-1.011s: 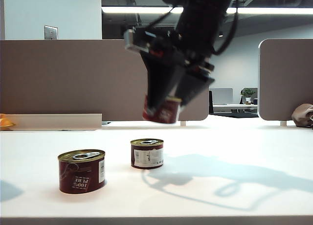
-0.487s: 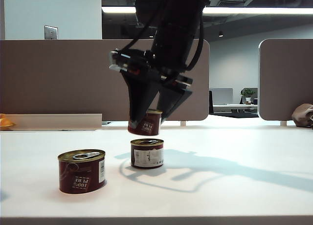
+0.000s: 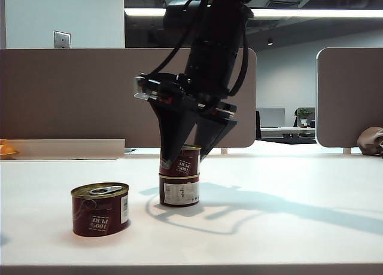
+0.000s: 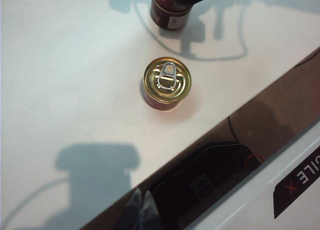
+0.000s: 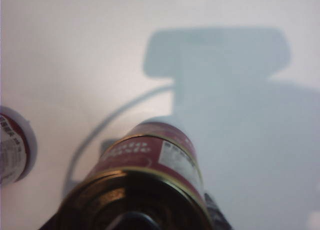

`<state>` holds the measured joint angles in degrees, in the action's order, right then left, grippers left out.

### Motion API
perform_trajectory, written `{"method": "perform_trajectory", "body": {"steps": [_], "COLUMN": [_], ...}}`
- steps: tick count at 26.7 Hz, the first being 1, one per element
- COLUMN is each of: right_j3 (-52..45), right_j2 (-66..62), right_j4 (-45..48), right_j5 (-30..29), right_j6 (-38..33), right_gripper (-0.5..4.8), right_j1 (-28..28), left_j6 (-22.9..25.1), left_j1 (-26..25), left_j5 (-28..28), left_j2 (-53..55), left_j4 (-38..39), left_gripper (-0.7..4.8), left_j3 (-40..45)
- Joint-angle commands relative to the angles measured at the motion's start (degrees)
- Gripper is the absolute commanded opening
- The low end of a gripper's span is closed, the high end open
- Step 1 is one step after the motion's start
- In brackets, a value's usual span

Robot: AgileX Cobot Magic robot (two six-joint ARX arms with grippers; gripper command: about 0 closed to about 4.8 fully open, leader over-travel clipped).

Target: Pick up the cans one by one and stack them together.

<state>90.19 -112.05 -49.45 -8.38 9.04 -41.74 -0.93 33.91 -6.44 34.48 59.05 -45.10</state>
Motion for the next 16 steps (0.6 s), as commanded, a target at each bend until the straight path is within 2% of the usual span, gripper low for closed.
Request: {"method": "perform_trajectory", "body": {"steps": [1,2,4,5,6,11,12,14,16], "right_j3": [0.04,0.04,0.07,0.09,0.09,4.07,5.55,6.51,7.04], "right_j2": [-0.17,-0.15,-0.13,0.00,0.22,1.92,3.32,4.87,7.67], "right_j4": [0.63,0.76,0.81,0.79,0.72,-5.49,-7.67,-8.90,-10.01], "right_j5": [-0.52,-0.50,-0.50,-0.48,-0.50,-0.48,-0.55,-0.17,-0.31], "right_j6": [0.02,0.02,0.02,0.00,0.00,-0.04,-0.04,-0.07,-0.07], "right_gripper": [3.59,4.00,4.23,4.23,4.23,4.21,3.71,2.59,1.09], "right_j1": [-0.15,-0.15,-0.15,-0.15,-0.15,-0.76,-1.03,-1.55,-1.68], "left_j6": [0.02,0.02,0.02,0.02,0.04,0.02,0.04,0.15,0.66], "left_j1": [0.00,0.00,0.00,0.00,0.00,0.00,0.00,0.02,0.00], "left_j5": [-0.22,-0.22,-0.22,-0.17,-0.17,1.29,1.25,1.25,1.27], "left_j2": [-0.02,-0.02,-0.02,-0.02,-0.02,0.02,0.37,1.11,2.34], "left_j4": [-0.33,-0.33,-0.31,-0.37,-0.42,-1.29,-2.47,-3.80,-5.07], "left_gripper": [-0.06,-0.06,0.02,0.31,0.91,1.13,1.47,1.65,1.84], "left_j3": [-0.42,-0.42,-0.42,-0.42,-0.42,-0.39,-0.37,-0.35,-0.35]}}
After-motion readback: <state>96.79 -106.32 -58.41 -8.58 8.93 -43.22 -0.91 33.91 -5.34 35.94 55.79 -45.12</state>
